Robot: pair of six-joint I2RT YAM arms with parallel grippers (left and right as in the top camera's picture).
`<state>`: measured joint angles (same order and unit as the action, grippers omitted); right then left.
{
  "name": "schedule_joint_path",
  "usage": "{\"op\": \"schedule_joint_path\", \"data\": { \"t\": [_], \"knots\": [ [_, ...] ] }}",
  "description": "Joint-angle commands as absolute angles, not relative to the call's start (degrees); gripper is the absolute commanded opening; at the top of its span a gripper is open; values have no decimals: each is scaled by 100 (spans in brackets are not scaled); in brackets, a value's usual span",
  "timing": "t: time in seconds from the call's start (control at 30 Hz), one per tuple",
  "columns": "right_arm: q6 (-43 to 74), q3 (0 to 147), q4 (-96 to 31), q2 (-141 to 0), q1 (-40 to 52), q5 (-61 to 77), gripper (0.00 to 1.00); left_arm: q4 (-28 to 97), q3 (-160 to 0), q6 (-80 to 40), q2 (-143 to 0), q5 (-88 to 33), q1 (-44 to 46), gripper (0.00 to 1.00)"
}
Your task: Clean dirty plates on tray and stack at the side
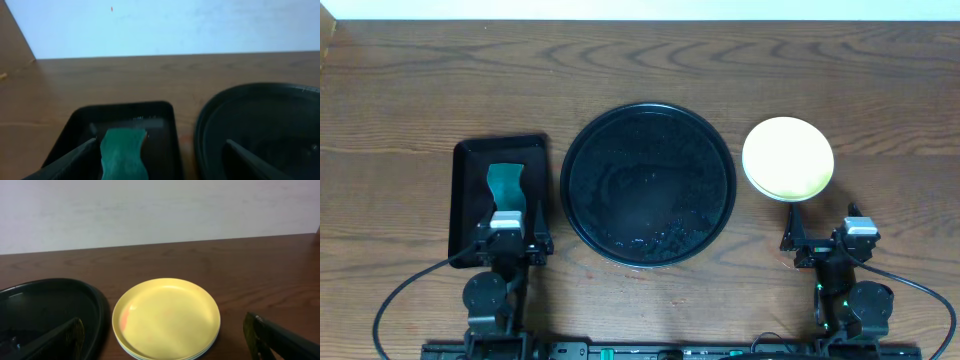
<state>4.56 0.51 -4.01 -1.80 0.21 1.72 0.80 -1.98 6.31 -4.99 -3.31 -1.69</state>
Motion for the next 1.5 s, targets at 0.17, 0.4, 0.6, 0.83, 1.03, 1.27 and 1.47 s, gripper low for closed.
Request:
{"op": "schedule_joint_path", "data": {
  "t": [0.17, 0.4, 0.6, 0.83, 1.03, 1.27, 1.47],
  "knots": [
    [530, 32, -408, -150, -12, 196, 99, 397, -23, 814, -5, -165, -54, 77],
    [530, 32, -408, -150, -12, 196, 99, 397, -23, 812, -38, -169, -30, 77],
    [530, 32, -408, -150, -12, 196, 99, 397, -23, 812, -86, -169, -30, 77],
    [530, 32, -408, -150, -12, 196, 99, 397, -23, 812, -137, -169, -30, 77],
    [530, 32, -408, -150, -12, 196, 99, 397, -23, 812, -137, -169, -30, 77],
    [530, 32, -408, -150, -12, 196, 99, 397, -23, 812, -137, -169, -30, 77],
    [530, 32, -410, -150, -12, 196, 99, 397, -23, 812, -137, -169, -30, 77]
  ]
}}
